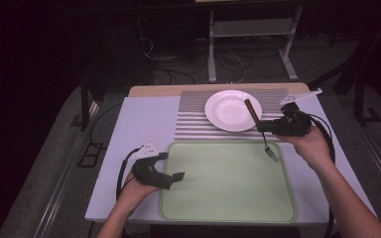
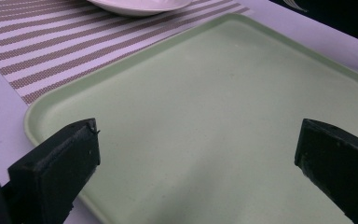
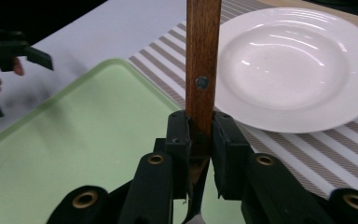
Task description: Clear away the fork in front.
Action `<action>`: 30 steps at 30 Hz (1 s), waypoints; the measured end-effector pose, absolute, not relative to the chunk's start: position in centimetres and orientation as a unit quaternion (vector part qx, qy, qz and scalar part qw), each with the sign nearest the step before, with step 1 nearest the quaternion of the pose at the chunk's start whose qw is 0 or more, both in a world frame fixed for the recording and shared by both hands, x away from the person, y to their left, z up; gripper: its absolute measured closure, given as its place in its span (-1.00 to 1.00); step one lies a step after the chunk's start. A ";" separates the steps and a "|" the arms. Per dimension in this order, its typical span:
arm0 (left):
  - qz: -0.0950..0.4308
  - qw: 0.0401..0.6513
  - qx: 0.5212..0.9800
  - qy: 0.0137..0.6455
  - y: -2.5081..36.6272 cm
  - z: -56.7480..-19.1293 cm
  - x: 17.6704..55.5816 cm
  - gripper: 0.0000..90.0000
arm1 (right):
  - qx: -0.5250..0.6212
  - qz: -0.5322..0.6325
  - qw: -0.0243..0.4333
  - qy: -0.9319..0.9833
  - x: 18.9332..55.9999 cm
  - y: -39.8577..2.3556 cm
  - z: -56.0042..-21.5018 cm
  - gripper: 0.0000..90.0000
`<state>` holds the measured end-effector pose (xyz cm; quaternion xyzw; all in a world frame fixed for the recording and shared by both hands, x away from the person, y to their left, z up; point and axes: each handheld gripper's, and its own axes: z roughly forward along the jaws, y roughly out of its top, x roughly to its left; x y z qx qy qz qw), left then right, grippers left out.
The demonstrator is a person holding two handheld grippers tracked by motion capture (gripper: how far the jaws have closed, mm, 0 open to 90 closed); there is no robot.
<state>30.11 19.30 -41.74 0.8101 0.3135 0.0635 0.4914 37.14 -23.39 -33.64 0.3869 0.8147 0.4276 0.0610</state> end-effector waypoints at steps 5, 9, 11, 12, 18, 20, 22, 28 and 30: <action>0.064 0.491 0.811 0.313 19.3 -41.8 30.1 -1.00 | 0.366 0.441 0.053 0.818 36.0 -22.1 -34.4 0.71; 0.066 0.491 0.810 0.313 19.2 -41.7 30.1 -1.00 | 0.348 0.442 0.053 0.825 35.5 -21.0 -35.4 0.71; 0.066 0.491 0.811 0.311 19.1 -41.7 30.0 -1.00 | 0.336 0.444 0.046 0.830 35.1 -20.3 -36.3 0.71; 0.066 0.491 0.811 0.311 19.0 -41.6 30.0 -1.00 | 0.336 0.444 0.046 0.830 35.1 -20.3 -36.3 0.71; 0.066 0.498 0.809 0.305 18.2 -41.0 29.9 -1.00 | 0.329 0.448 0.038 0.831 34.2 -19.5 -37.5 0.71; 0.064 0.502 0.807 0.304 17.7 -40.6 29.8 -1.00 | 0.323 0.452 0.039 0.831 33.9 -19.3 -37.6 0.71; 0.061 0.506 0.805 0.304 17.2 -40.3 29.9 -1.00 | 0.317 0.454 0.042 0.831 33.7 -19.0 -37.7 0.71; 0.055 0.513 0.802 0.301 15.9 -38.8 30.8 -1.00 | 0.304 0.460 0.041 0.833 33.4 -18.4 -37.8 0.71; 0.057 0.517 0.801 0.297 15.4 -38.3 31.2 -0.99 | 0.301 0.463 0.042 0.833 33.3 -18.3 -37.8 0.71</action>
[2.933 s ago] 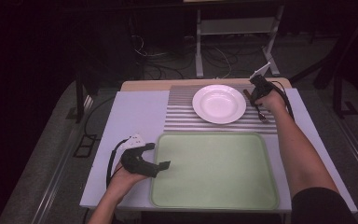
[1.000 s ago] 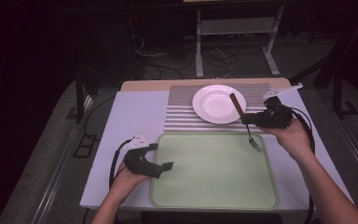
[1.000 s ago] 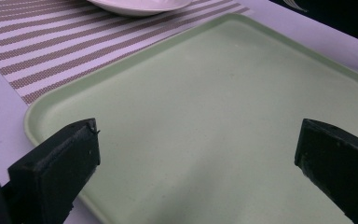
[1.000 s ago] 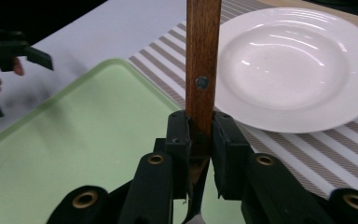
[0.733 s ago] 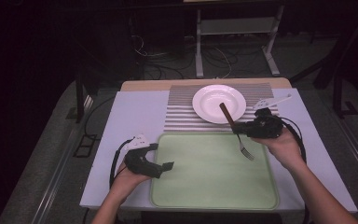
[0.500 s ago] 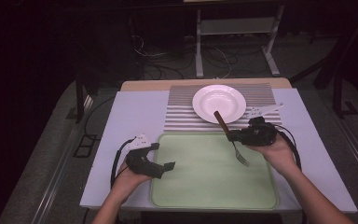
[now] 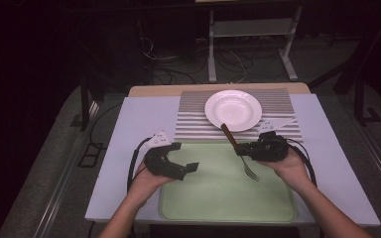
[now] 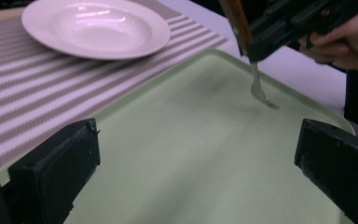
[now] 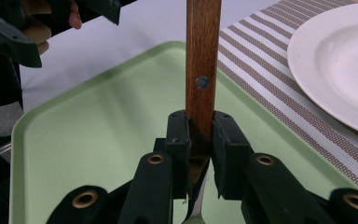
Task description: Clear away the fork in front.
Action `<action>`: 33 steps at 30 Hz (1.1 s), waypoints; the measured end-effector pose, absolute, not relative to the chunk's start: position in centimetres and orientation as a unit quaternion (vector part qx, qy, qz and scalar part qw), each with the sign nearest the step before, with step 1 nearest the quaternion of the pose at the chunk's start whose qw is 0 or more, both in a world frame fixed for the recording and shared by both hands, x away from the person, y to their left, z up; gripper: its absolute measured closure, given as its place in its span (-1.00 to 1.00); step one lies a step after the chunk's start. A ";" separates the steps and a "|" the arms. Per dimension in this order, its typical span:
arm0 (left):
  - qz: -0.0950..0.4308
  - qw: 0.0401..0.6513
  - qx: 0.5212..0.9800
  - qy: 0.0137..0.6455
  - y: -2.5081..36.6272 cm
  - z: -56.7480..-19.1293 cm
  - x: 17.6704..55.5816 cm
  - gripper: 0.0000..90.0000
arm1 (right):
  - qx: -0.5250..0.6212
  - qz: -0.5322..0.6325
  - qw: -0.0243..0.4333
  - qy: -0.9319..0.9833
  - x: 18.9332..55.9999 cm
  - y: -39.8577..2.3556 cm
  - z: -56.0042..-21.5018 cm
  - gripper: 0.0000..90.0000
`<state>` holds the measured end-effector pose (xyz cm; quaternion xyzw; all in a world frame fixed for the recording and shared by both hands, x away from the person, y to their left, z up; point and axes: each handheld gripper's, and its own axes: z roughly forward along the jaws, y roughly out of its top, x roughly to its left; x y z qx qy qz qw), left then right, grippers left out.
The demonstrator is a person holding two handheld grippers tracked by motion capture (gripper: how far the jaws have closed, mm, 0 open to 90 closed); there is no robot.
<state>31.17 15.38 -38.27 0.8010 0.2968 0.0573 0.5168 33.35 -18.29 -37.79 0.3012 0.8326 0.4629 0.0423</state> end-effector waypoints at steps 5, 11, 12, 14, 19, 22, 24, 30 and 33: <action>0.057 0.528 0.797 0.289 14.1 -37.2 32.0 -0.83 | 0.302 0.467 0.043 0.830 33.4 -18.3 -37.7 0.71; 0.052 0.534 0.794 0.286 12.3 -36.3 32.9 -0.66 | 0.303 0.473 0.046 0.826 33.3 -18.4 -37.6 0.71; 0.049 0.534 0.795 0.285 11.7 -36.1 33.2 -0.60 | 0.303 0.475 0.047 0.825 33.3 -18.3 -37.5 0.71; 0.048 0.534 0.795 0.284 11.0 -35.9 33.5 -0.55 | 0.302 0.477 0.047 0.824 33.2 -18.2 -37.5 0.71; 0.038 0.535 0.795 0.284 9.6 -35.8 34.3 -0.43 | 0.298 0.478 0.052 0.825 33.2 -18.0 -37.4 0.71; 0.031 0.537 0.794 0.283 8.7 -35.8 34.5 -0.33 | 0.297 0.480 0.054 0.824 33.2 -17.8 -37.4 0.71; 0.028 0.536 0.796 0.281 8.2 -35.8 34.7 -0.27 | 0.295 0.482 0.055 0.823 33.1 -17.7 -37.3 0.71; 0.019 0.539 0.793 0.284 7.2 -35.9 35.1 -0.07 | 0.289 0.482 0.056 0.825 33.0 -17.2 -37.3 0.71; 0.016 0.543 0.789 0.287 7.1 -36.0 35.1 0.12 | 0.286 0.484 0.058 0.825 32.9 -16.9 -37.3 0.71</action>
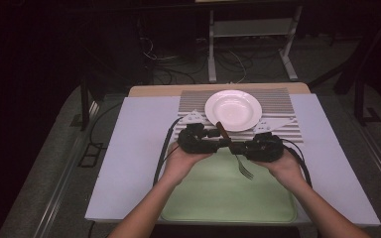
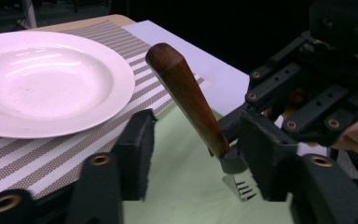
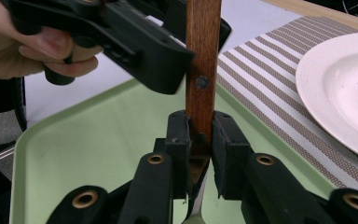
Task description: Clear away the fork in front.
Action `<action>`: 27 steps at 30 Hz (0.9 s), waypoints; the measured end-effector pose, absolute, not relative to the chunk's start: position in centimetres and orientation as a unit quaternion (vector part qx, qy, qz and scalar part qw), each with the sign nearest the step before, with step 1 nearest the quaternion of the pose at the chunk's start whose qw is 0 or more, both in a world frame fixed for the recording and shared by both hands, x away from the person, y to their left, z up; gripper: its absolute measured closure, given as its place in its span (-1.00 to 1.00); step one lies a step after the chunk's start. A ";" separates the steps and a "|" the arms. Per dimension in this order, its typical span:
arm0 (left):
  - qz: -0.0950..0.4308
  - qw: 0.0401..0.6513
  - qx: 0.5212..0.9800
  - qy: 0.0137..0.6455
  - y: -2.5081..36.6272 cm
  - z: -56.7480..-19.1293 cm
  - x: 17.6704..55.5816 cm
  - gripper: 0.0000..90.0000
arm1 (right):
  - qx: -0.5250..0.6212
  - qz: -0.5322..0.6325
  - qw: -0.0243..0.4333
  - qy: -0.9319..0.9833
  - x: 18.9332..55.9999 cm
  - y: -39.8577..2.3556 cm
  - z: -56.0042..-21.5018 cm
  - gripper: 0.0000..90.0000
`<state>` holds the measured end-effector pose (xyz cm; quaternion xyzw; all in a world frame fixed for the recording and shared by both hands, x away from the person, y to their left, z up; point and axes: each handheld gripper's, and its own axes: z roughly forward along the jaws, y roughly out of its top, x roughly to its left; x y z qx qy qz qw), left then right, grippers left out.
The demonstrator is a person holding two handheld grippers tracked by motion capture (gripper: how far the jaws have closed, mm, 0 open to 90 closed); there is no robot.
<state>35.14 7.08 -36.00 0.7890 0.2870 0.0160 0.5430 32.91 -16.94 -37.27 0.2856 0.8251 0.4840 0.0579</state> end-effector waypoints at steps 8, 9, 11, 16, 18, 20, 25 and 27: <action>0.009 0.551 0.782 0.292 6.7 -36.3 35.1 0.47 | 0.279 0.485 0.065 0.827 32.6 -16.0 -37.1 0.71; 0.007 0.553 0.781 0.292 6.8 -36.3 35.1 0.47 | 0.279 0.485 0.065 0.827 32.6 -16.0 -37.1 0.71; -0.001 0.557 0.777 0.293 6.8 -36.3 35.2 0.52 | 0.279 0.485 0.065 0.826 32.7 -15.9 -37.1 0.71; -0.027 0.571 0.769 0.285 7.0 -36.2 35.2 0.70 | 0.273 0.486 0.068 0.827 32.5 -15.6 -37.2 0.70; -0.023 0.572 0.770 0.282 7.1 -36.0 35.1 0.71 | 0.267 0.487 0.075 0.828 32.4 -15.5 -37.1 0.68; -0.022 0.575 0.768 0.282 7.4 -35.9 35.1 0.72 | 0.261 0.491 0.075 0.828 32.4 -15.6 -37.1 0.58; -0.030 0.574 0.769 0.279 8.1 -35.4 35.2 0.75 | 0.264 0.494 0.059 0.826 32.7 -15.9 -37.2 0.12; -0.033 0.573 0.772 0.275 8.4 -35.2 35.3 0.77 | 0.273 0.494 0.050 0.824 32.9 -16.2 -37.4 -0.12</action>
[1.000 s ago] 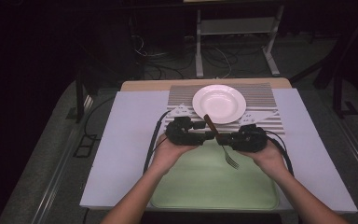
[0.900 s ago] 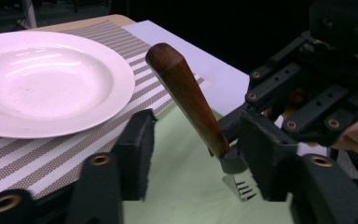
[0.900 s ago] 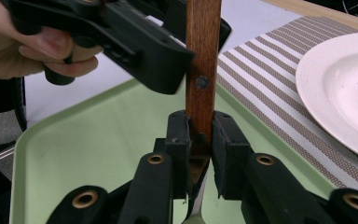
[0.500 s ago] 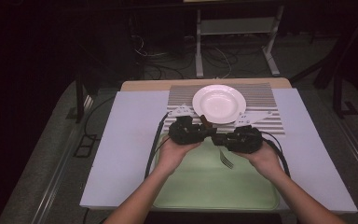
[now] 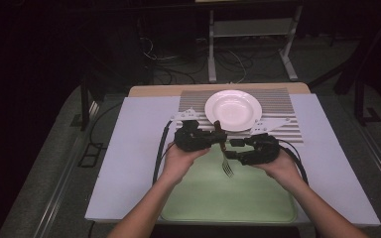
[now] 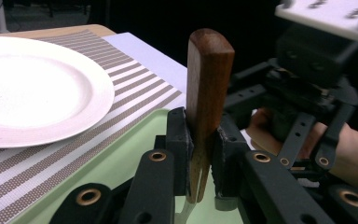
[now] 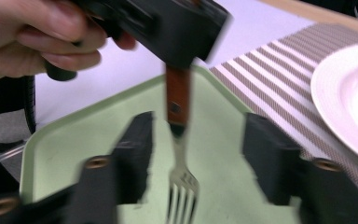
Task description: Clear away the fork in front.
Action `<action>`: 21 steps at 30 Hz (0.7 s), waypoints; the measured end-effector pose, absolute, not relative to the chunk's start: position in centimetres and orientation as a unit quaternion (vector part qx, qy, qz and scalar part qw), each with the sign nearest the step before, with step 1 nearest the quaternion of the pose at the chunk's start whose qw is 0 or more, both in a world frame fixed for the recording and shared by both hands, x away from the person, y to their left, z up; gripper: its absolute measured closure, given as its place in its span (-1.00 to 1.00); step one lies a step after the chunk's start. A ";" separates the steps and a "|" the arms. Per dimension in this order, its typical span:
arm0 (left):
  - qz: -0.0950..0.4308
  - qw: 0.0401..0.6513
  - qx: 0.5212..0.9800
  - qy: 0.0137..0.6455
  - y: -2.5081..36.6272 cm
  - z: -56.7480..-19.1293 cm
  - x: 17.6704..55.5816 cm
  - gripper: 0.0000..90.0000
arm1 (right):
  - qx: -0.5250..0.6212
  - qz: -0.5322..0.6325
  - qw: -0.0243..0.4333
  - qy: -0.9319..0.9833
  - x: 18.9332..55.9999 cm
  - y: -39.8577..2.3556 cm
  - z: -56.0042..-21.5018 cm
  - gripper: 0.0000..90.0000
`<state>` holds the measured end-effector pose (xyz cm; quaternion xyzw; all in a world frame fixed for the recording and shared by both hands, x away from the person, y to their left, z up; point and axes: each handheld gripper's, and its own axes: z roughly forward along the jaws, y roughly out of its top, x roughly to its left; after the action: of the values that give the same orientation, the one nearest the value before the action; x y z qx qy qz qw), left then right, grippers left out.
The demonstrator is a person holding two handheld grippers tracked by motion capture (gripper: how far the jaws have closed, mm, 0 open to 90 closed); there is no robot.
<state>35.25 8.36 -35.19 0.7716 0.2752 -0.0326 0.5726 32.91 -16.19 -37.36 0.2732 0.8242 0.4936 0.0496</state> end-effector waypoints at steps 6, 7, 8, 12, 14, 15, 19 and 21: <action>-0.032 0.571 0.775 0.270 9.1 -35.0 35.3 0.79 | 0.300 0.473 0.039 0.828 33.5 -17.1 -38.2 -0.71; -0.034 0.571 0.775 0.269 9.3 -35.0 35.3 0.79 | 0.296 0.463 0.047 0.834 33.5 -17.4 -38.4 -0.78; -0.037 0.573 0.774 0.268 9.6 -34.9 35.3 0.79 | 0.298 0.461 0.050 0.835 33.4 -17.5 -38.5 -0.87; -0.042 0.577 0.770 0.269 10.7 -34.8 35.4 0.79 | 0.306 0.467 0.064 0.827 33.0 -18.8 -38.9 -1.00; -0.042 0.576 0.771 0.269 11.3 -34.7 35.3 0.79 | 0.305 0.470 0.080 0.824 32.5 -19.7 -39.3 -1.00; -0.040 0.576 0.771 0.268 11.5 -34.7 35.3 0.79 | 0.309 0.469 0.088 0.823 32.3 -20.1 -39.4 -1.00; -0.040 0.576 0.773 0.265 12.7 -34.7 35.1 0.79 | 0.321 0.463 0.100 0.820 31.6 -21.8 -40.1 -1.00; -0.038 0.576 0.771 0.267 13.2 -34.7 34.9 0.79 | 0.327 0.458 0.108 0.819 31.2 -22.6 -40.4 -1.00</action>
<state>34.91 13.20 -34.67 0.7713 0.2674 -0.0384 0.5763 31.22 -22.63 -40.44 0.3266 0.8195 0.4583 0.1084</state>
